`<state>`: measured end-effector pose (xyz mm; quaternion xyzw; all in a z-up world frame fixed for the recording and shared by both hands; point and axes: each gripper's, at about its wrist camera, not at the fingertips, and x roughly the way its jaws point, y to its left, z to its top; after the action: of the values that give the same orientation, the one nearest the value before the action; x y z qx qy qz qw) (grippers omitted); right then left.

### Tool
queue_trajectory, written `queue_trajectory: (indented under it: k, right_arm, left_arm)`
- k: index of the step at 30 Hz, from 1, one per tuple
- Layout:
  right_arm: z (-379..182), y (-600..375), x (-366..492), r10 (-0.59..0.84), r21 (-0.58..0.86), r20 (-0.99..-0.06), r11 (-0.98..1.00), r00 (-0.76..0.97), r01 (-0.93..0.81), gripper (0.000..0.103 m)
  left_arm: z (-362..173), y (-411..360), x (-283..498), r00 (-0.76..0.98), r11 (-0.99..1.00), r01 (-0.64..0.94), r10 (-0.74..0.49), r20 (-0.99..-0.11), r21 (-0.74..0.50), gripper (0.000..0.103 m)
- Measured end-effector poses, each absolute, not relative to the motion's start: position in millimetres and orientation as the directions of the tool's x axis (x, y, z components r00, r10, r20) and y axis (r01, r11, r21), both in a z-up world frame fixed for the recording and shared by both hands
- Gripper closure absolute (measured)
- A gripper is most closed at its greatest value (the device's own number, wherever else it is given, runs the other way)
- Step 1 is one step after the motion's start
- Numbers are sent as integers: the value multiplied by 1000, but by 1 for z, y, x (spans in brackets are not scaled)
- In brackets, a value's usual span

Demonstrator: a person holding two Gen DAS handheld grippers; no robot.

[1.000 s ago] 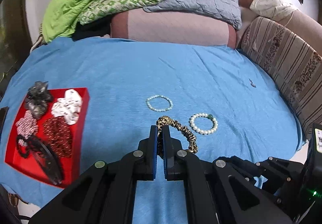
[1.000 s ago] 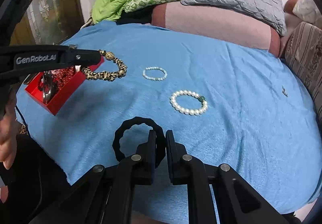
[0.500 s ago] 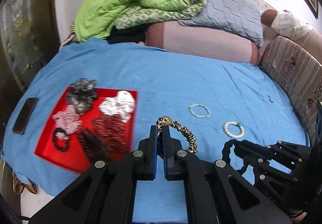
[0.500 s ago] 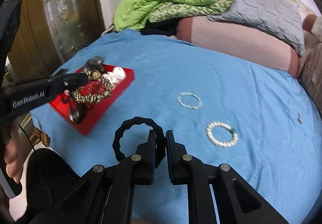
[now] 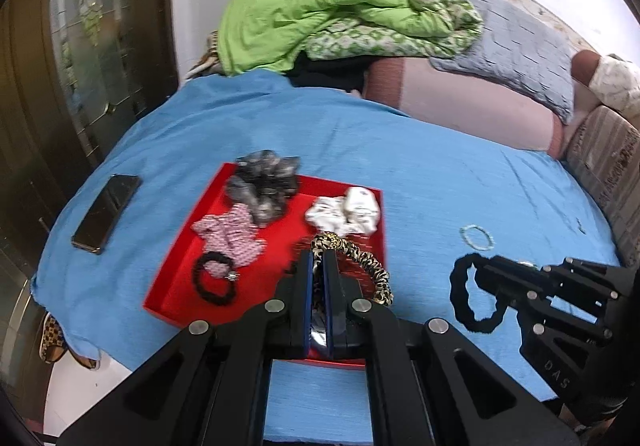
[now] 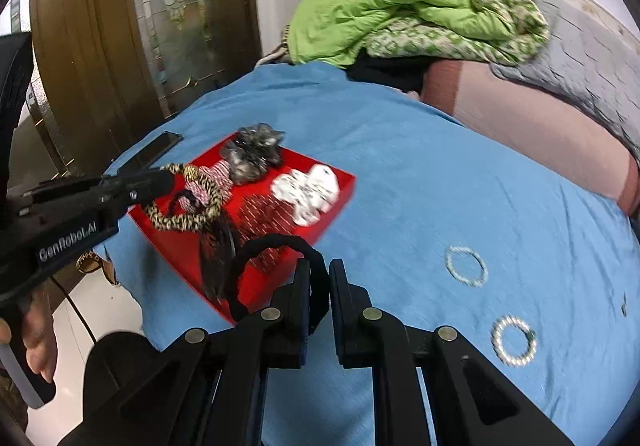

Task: Organize jewelry
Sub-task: 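Carry both bracelets over the red tray with both tools, then lower and open both tools to release the bracelets into the tray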

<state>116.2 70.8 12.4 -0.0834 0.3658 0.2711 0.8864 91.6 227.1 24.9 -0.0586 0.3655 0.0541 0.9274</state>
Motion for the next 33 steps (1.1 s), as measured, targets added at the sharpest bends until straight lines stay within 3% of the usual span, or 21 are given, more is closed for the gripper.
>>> queue_trajectory:
  k: [13,33]
  right_arm:
    - [8,160,155,460,67,-712,796,531,-602,92]
    - [-32,228,223,493,146,-761,762,420,-631,92]
  left_arm:
    - [-2,286,103,697,973,-213,87,-712,-90,99]
    - [-44,303,120,640,965,-249,97,-762,-87,99]
